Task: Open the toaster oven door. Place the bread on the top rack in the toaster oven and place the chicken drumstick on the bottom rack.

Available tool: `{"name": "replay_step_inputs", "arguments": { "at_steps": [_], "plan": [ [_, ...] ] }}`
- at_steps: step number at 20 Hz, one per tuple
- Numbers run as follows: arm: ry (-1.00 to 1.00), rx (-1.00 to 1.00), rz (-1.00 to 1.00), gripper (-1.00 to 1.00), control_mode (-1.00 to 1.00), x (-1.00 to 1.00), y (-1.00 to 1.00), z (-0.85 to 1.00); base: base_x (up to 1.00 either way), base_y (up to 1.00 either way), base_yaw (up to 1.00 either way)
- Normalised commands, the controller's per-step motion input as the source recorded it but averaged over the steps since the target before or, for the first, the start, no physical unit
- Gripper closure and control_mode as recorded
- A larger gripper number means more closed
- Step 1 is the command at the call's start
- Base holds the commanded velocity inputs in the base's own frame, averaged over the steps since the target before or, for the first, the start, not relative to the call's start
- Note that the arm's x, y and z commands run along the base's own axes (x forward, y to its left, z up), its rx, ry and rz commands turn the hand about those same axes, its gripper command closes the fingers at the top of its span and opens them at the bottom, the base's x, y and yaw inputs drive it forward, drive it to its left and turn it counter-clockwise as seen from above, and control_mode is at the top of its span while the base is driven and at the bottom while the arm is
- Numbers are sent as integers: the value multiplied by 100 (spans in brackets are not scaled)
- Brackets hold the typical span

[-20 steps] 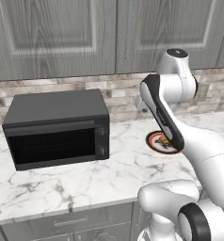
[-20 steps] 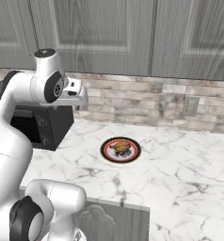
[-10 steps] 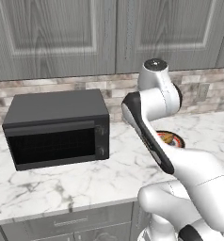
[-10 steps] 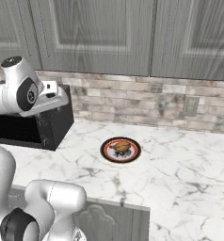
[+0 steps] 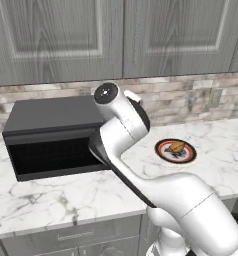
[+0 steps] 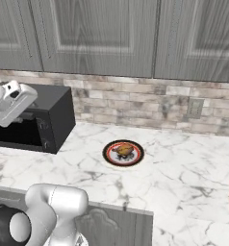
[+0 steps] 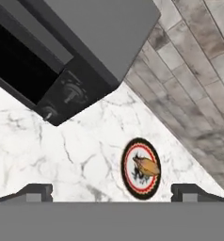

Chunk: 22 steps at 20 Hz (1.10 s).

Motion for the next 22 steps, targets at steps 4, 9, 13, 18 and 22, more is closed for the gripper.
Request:
{"name": "replay_step_inputs", "arguments": {
  "at_steps": [4, 9, 13, 18, 22],
  "plan": [
    [-26, -15, 23, -100, -100, 2, 57, -8, 0, 0, 0],
    [-17, -7, 23, -100, -100, 4, 52, -17, 0, 0, 0],
    [-15, -14, 19, -100, -100, 10, 59, -22, 0, 0, 0],
    [-4, -20, 3, -100, -100, 26, 64, -14, 0, 0, 0],
    [0, -28, 0, -100, -100, 28, 64, -13, 0, 0, 0]
  ]
}}
